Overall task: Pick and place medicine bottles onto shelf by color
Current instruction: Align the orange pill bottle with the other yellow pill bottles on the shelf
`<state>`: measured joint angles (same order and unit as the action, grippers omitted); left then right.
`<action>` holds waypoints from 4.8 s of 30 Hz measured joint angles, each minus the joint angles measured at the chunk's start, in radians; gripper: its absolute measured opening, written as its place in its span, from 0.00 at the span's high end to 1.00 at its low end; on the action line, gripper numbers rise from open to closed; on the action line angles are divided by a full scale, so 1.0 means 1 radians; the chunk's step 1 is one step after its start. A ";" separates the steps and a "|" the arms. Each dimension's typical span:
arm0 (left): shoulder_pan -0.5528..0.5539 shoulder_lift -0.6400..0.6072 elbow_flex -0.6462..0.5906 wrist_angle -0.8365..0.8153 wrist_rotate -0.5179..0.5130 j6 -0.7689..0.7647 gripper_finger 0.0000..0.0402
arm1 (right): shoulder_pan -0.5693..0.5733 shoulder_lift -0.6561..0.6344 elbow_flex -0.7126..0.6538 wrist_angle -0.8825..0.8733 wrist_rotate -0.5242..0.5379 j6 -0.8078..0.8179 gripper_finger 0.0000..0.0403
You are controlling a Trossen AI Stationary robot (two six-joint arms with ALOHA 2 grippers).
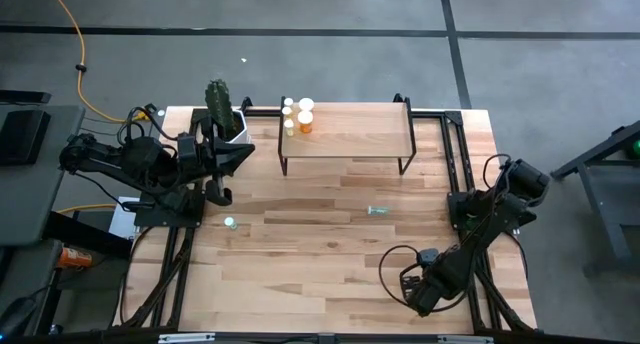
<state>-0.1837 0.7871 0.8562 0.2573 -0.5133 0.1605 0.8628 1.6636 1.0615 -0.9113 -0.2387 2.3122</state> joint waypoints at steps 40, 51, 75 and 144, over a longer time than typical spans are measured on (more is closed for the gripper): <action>0.000 0.000 0.000 0.046 -0.158 0.001 0.99 | -0.646 -0.098 0.718 -0.411 0.600 -1.243 0.51; 0.066 0.136 0.001 0.035 -0.240 -0.337 1.00 | -0.945 -0.082 0.741 -0.105 0.548 -1.656 0.51; 0.378 0.543 0.233 -0.367 0.145 -0.551 1.00 | -1.042 0.052 0.740 0.083 0.377 -1.968 0.51; 0.391 0.062 0.232 -0.577 0.082 -0.349 1.00 | -1.070 0.420 1.042 0.001 0.610 -2.112 0.51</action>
<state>0.2070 0.8489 1.0878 -0.3192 -0.4311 -0.1882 -0.2076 2.0832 2.1031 -0.9103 0.3713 0.2005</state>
